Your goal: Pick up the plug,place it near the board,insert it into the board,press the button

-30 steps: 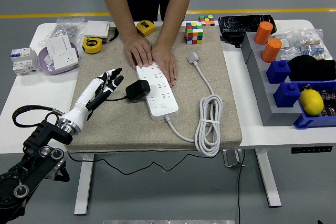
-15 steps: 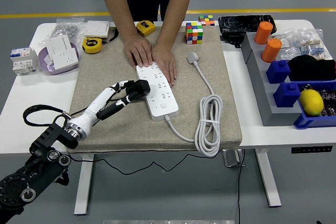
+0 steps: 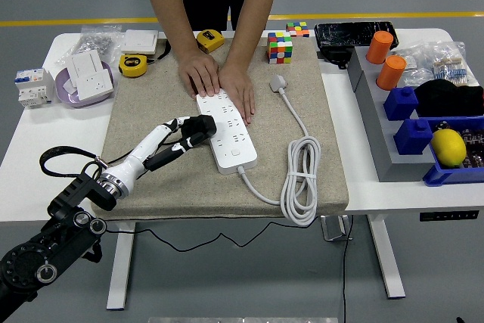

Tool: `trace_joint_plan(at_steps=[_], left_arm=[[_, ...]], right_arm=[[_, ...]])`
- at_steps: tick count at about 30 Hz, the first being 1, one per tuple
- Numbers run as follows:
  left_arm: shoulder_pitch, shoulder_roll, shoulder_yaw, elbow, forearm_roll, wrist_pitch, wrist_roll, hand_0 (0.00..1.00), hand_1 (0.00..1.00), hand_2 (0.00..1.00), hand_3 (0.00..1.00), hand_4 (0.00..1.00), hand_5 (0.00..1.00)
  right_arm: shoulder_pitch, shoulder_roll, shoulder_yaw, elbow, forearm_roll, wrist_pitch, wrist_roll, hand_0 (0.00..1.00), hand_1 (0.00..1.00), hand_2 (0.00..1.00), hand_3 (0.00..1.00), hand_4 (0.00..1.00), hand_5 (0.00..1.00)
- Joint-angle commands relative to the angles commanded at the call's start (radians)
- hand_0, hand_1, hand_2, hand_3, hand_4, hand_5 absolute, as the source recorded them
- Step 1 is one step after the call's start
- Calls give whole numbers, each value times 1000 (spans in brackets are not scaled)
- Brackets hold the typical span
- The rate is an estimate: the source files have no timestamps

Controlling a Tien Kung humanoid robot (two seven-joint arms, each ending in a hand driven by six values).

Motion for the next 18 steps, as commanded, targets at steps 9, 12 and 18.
trace_joint_plan(at_steps=[9, 12, 18], left_arm=[[-30, -22, 11, 30, 5, -1, 0, 973, 965, 919, 889, 998, 998], [-41, -24, 22, 36, 13, 1, 0, 975, 963, 917, 887, 998, 998], [-59, -23, 48, 43, 26, 2, 1, 974, 962, 916, 886, 998, 998]], right_arm=[[1, -3, -20, 0, 44, 17, 2, 998, 865, 796, 820, 998, 980], [1, -4, -20, 0, 42, 19, 0, 998, 857, 789, 817, 998, 981], [2, -3, -21, 0, 38, 21, -1, 998, 851, 786, 815, 998, 982]])
